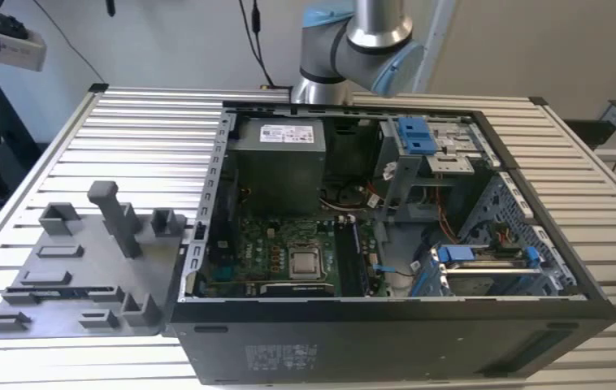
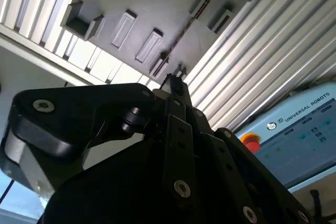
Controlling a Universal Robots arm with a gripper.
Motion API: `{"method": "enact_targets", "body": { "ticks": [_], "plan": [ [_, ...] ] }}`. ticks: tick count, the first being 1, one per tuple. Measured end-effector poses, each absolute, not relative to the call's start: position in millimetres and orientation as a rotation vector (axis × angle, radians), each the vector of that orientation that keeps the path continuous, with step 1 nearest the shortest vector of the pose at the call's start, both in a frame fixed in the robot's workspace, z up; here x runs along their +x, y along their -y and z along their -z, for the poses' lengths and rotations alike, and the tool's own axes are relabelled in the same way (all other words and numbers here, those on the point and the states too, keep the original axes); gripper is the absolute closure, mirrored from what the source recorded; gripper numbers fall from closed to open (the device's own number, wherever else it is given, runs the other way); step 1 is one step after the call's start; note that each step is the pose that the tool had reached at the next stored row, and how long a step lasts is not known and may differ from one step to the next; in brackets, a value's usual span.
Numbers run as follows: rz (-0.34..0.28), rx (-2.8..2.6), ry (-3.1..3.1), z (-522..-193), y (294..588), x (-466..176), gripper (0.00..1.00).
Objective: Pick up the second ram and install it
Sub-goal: 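Pick up the second ram and move it above second insertion slot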
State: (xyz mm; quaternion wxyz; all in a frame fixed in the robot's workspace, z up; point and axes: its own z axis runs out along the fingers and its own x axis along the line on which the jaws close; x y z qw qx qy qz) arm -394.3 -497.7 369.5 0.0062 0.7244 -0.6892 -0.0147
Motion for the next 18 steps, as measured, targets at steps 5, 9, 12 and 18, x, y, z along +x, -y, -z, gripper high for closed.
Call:
{"method": "enact_targets", "body": {
  "ticks": [5,9,12,18],
  "plan": [
    [0.046,2.267,2.157,-369.3,497.6,-394.4,0.89],
    [0.046,2.267,2.157,-369.2,497.7,-394.4,0.88],
    [0.046,2.267,2.157,-369.2,497.6,-394.4,0.76],
    [0.046,2.267,2.157,-369.1,497.6,-394.3,0.58]
  ]
}}
